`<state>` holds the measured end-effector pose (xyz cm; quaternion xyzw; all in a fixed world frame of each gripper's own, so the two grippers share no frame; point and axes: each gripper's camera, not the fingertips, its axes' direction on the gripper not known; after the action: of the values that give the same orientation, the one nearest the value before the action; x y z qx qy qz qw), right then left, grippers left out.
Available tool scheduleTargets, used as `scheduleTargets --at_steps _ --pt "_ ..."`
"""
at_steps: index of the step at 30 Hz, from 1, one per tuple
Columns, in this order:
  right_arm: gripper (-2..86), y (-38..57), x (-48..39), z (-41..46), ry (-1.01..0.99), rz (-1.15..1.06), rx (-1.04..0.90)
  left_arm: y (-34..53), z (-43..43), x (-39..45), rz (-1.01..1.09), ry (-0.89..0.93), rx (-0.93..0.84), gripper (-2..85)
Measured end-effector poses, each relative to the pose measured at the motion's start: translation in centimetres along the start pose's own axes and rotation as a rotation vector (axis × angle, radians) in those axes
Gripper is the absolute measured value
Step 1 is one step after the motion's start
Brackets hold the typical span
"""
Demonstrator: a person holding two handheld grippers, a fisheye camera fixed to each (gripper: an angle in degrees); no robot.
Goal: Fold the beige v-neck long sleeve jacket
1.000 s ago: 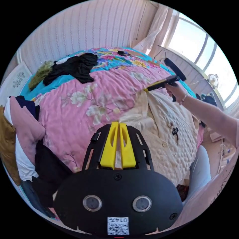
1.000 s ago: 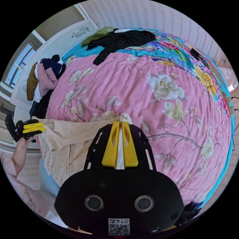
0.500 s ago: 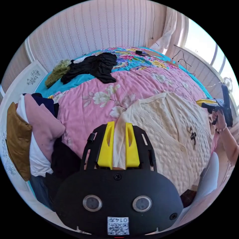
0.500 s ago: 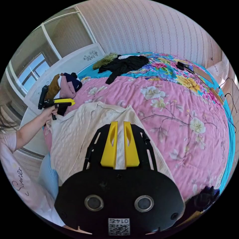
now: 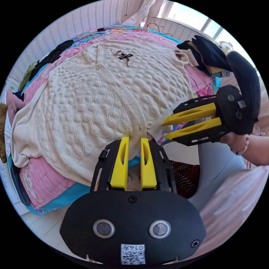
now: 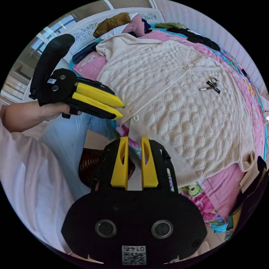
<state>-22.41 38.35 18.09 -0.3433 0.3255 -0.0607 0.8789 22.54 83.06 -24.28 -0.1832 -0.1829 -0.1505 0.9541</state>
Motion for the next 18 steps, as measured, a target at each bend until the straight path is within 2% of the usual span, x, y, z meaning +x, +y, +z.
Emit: scheduleTargets --at_steps 4,7,12,14,16,18 --pt "4.3 -0.8 -2.2 1.7 0.133 -0.039 -0.009 -0.3 -0.1 -0.2 0.028 0.038 -0.015 1.6" --pt "2.5 0.3 -2.6 0.8 0.069 0.030 0.020 -0.1 -1.6 0.1 0.021 0.062 0.006 -0.6" --pt "0.7 2.1 -4.7 -1.4 -0.028 -0.008 0.131 0.2 -4.5 1.1 0.026 0.063 0.101 -1.0" --pt "1.0 2.5 -5.4 -1.8 -0.020 -0.014 0.145 0.0 -4.8 0.9 -0.004 0.094 0.118 -1.0" --pt "2.2 2.7 -6.2 -1.8 0.092 0.023 0.143 -0.2 -4.8 0.7 -0.027 0.116 0.124 -1.0" --pt "7.8 2.7 -6.5 -0.9 0.111 0.037 0.108 -0.4 -4.7 0.7 -0.042 0.133 0.126 -1.0"
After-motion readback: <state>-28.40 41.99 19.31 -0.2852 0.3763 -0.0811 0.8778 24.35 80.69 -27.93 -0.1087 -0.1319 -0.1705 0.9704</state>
